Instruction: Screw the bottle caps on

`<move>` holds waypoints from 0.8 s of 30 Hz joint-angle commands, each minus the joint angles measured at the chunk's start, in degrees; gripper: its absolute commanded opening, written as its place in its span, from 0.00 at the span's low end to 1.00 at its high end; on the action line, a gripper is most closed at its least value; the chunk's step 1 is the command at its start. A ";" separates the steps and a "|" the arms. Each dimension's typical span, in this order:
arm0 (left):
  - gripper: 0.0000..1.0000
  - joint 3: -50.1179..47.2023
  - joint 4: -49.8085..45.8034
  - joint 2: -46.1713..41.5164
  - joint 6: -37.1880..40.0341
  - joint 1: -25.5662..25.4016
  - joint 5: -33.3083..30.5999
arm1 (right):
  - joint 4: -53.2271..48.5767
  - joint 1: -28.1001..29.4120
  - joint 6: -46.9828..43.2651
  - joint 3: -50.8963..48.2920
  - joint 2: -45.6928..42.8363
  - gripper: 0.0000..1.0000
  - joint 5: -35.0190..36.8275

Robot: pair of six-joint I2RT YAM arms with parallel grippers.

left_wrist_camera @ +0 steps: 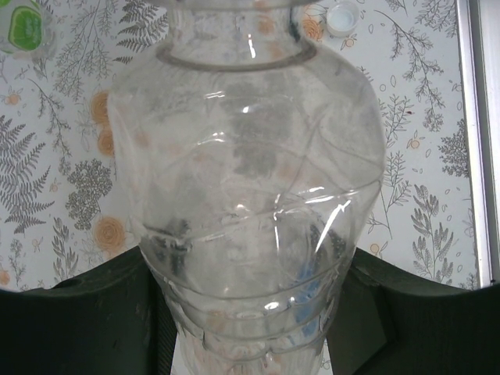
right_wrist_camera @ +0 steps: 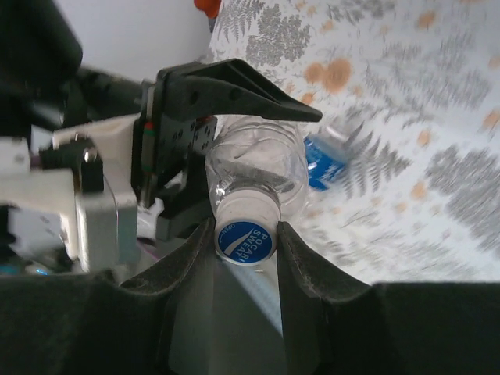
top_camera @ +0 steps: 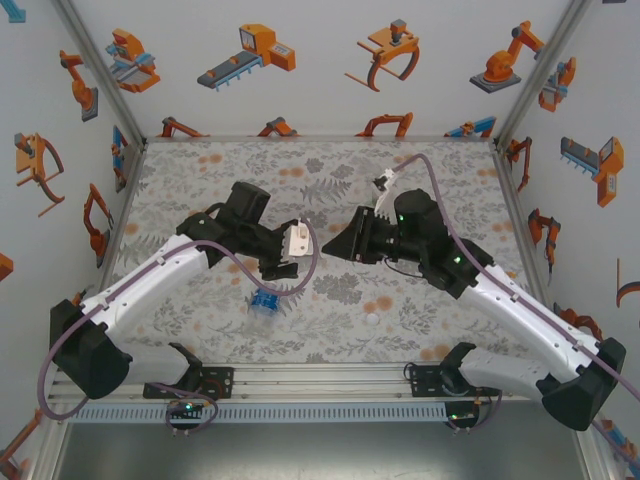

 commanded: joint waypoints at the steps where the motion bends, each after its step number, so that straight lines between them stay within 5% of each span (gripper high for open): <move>1: 0.00 1.86 -0.40 -0.06 1.01 -0.61 1.24 | 0.80 -0.32 21.75 -0.17 -0.26 0.00 6.36; 8: 0.00 1.83 -0.13 -0.18 0.57 -0.56 1.10 | -0.06 -0.29 19.55 2.47 1.00 0.00 6.66; 9: 0.00 1.89 -0.14 -0.25 0.52 -0.63 1.13 | 0.19 -0.33 18.34 2.69 1.18 0.03 6.45; 13: 0.00 1.86 0.01 -0.42 0.61 -0.66 1.13 | -0.97 -0.46 2.80 4.97 1.30 0.42 6.43; 16: 0.00 1.88 -0.01 -0.50 0.46 -0.65 1.31 | -2.32 -0.42 -7.20 5.91 0.47 0.56 7.14; 24: 0.00 2.74 1.22 0.33 -3.24 -0.70 -3.03 | -4.16 -1.03 -1.45 8.10 0.90 0.61 9.00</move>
